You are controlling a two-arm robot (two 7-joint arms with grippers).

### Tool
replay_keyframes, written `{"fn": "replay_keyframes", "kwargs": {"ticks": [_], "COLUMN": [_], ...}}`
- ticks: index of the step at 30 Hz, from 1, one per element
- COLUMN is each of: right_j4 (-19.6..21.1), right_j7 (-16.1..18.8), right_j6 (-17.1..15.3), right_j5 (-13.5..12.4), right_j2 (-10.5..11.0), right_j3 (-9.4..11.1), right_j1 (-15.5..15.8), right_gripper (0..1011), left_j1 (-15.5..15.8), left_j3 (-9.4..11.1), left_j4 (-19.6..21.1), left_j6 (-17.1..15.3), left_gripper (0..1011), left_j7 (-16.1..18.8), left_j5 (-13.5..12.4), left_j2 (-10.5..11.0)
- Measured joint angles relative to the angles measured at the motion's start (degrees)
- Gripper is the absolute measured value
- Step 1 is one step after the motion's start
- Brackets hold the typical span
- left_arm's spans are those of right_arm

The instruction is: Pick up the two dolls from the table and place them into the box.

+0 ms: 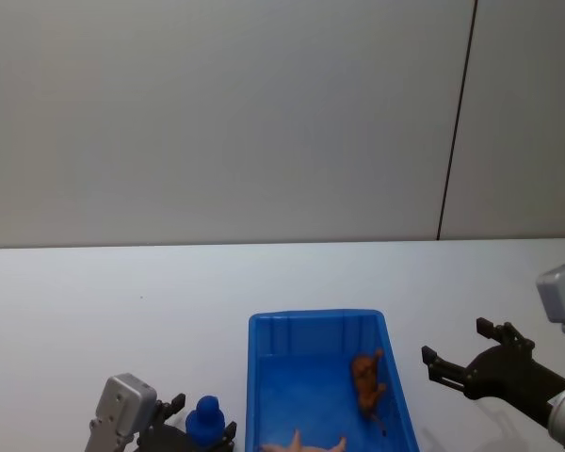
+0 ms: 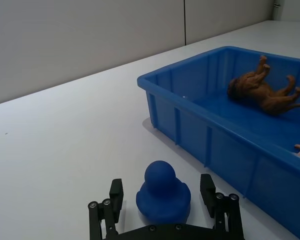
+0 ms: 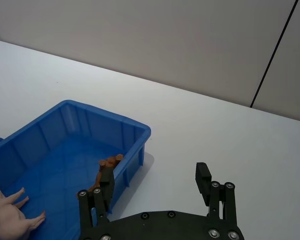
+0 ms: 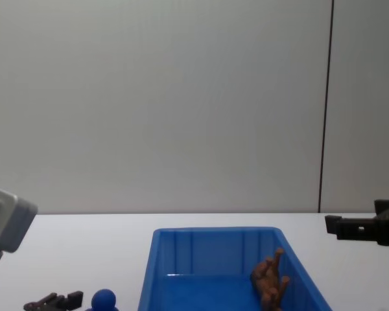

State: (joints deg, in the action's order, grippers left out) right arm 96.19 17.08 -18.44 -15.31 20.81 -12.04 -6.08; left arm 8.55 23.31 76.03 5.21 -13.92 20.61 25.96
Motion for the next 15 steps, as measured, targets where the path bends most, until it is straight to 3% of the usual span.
{"fn": "replay_keyframes", "kwargs": {"ticks": [6, 15], "right_j4": [0.0, 0.0], "right_j7": [0.0, 0.0], "right_j6": [0.0, 0.0], "right_j5": [0.0, 0.0], "right_j2": [0.0, 0.0], "right_j3": [0.0, 0.0], "right_j1": [0.0, 0.0], "right_gripper": [1001, 1001], "left_j1": [0.5, 1.0], "left_j3": [0.1, -0.1], "left_j4": [-0.9, -1.2], "left_j6": [-0.2, -0.4], "left_gripper": [882, 599], "left_j7": [-0.8, -1.0], "left_j5": [0.0, -0.2], "left_j2": [-0.5, -0.8]}}
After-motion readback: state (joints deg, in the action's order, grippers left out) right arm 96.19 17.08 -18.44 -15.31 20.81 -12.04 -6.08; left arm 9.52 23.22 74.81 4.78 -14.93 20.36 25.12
